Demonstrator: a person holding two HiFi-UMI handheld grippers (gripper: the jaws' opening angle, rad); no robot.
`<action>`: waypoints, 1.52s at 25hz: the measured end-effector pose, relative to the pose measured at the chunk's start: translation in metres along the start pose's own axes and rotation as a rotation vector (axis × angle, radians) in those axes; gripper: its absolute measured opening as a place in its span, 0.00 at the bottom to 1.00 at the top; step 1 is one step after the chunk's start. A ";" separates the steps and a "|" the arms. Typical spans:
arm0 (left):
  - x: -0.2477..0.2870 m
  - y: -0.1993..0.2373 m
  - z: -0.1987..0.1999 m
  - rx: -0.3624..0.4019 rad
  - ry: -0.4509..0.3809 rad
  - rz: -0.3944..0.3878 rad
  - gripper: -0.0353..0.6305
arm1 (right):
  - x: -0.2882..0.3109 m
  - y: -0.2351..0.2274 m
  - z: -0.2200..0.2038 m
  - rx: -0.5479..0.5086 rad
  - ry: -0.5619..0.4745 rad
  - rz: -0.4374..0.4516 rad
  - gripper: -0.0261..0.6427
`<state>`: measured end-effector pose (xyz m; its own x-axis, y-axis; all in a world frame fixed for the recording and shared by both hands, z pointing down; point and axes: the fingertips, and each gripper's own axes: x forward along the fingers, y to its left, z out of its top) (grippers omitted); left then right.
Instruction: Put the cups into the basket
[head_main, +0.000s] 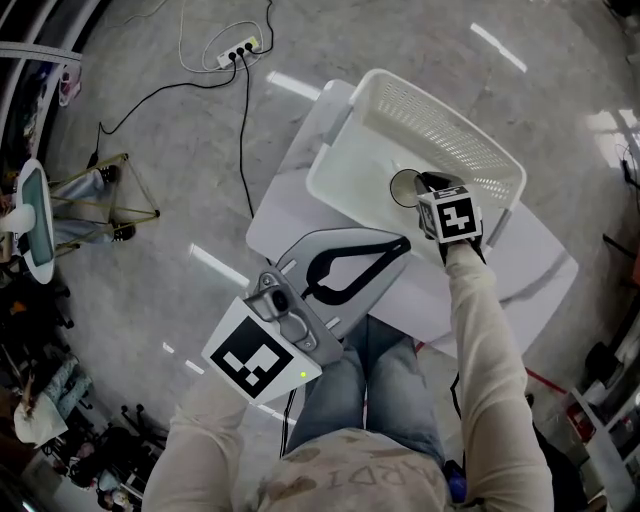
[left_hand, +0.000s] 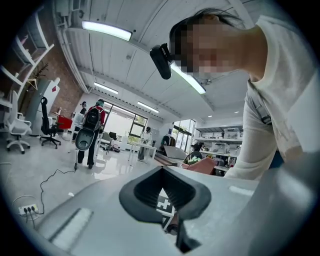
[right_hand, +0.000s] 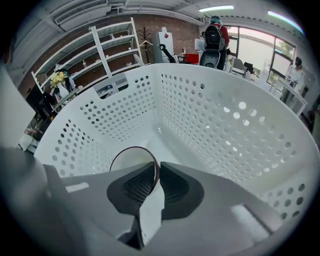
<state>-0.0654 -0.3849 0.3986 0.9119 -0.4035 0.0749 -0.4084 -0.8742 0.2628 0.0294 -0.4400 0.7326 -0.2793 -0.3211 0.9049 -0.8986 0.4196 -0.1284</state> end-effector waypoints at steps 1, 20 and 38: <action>-0.001 0.001 -0.003 -0.005 0.002 0.005 0.06 | 0.003 0.000 -0.002 0.000 0.004 0.000 0.13; -0.002 0.009 -0.024 -0.028 0.019 0.042 0.06 | 0.030 0.001 -0.025 -0.019 0.039 0.023 0.14; -0.002 -0.031 0.048 0.063 -0.049 0.050 0.06 | -0.114 0.037 0.062 -0.019 -0.294 0.121 0.08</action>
<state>-0.0562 -0.3697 0.3437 0.8877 -0.4588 0.0387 -0.4568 -0.8671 0.1986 0.0071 -0.4410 0.5995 -0.4724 -0.4985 0.7269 -0.8471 0.4846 -0.2182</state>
